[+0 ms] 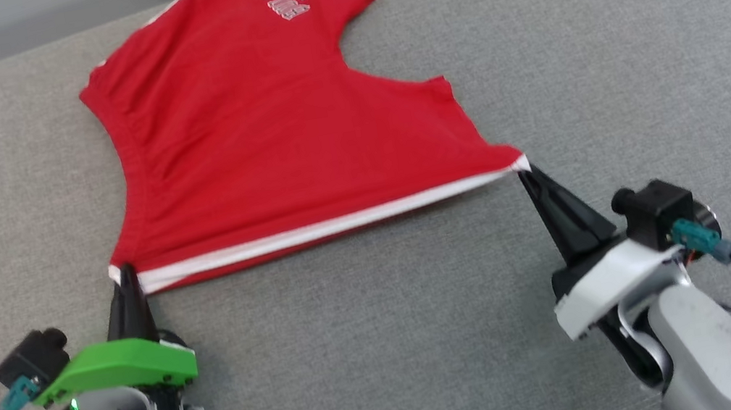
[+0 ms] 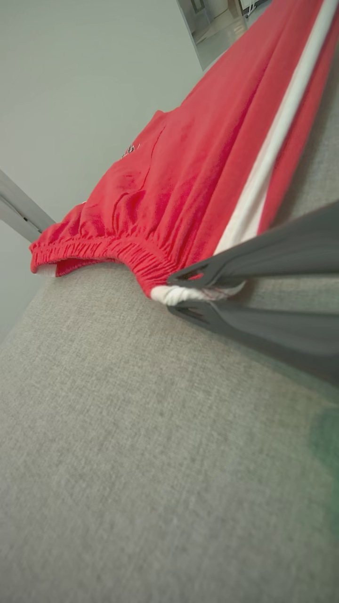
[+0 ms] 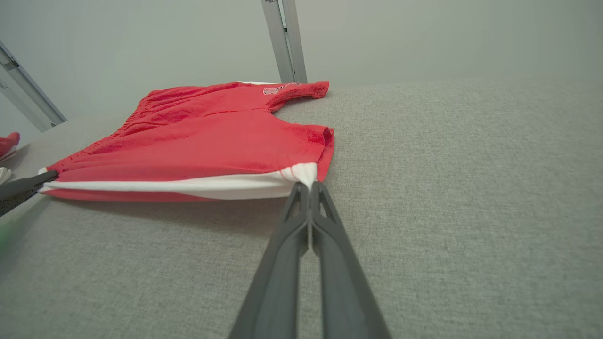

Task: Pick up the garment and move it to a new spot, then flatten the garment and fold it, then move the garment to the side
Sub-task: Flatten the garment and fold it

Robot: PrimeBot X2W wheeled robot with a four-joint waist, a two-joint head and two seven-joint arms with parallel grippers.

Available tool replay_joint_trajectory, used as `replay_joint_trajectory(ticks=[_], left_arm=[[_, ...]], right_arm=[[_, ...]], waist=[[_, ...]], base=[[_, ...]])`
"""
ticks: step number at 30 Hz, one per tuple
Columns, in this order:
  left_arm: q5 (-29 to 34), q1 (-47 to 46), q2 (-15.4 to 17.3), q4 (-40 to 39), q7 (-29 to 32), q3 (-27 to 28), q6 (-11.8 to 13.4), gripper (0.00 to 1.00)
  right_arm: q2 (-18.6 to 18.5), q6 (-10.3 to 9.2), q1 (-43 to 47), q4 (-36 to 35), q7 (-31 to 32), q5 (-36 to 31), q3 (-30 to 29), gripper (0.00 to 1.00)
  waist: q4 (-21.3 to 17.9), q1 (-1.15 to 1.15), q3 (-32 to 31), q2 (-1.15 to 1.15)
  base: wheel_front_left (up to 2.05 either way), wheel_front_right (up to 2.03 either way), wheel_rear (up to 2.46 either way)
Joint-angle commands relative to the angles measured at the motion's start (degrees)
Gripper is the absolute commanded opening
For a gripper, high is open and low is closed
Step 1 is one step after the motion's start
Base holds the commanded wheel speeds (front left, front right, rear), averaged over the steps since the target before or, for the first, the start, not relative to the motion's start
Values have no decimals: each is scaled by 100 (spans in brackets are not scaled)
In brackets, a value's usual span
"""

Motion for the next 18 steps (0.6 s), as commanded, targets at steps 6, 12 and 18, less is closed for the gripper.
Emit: replay_joint_trajectory(ticks=[6,12,18], left_arm=[[-58,1162,-171,-342,6,232,28,0],[84,1951,-246,-652,3,251,28,0],[128,2446,-257,-935,-12,311,29,0]], right_arm=[[65,-26,1058,-52,-15,269,-290,0],[70,-27,1803,-154,-15,395,-301,0],[61,-40,2267,-270,-15,490,-473,0]], waist=[[157,0,-656,-1],[142,0,-1081,-1],[205,0,-1378,-1]], base=[[0,0,0],[0,0,0],[0,0,0]])
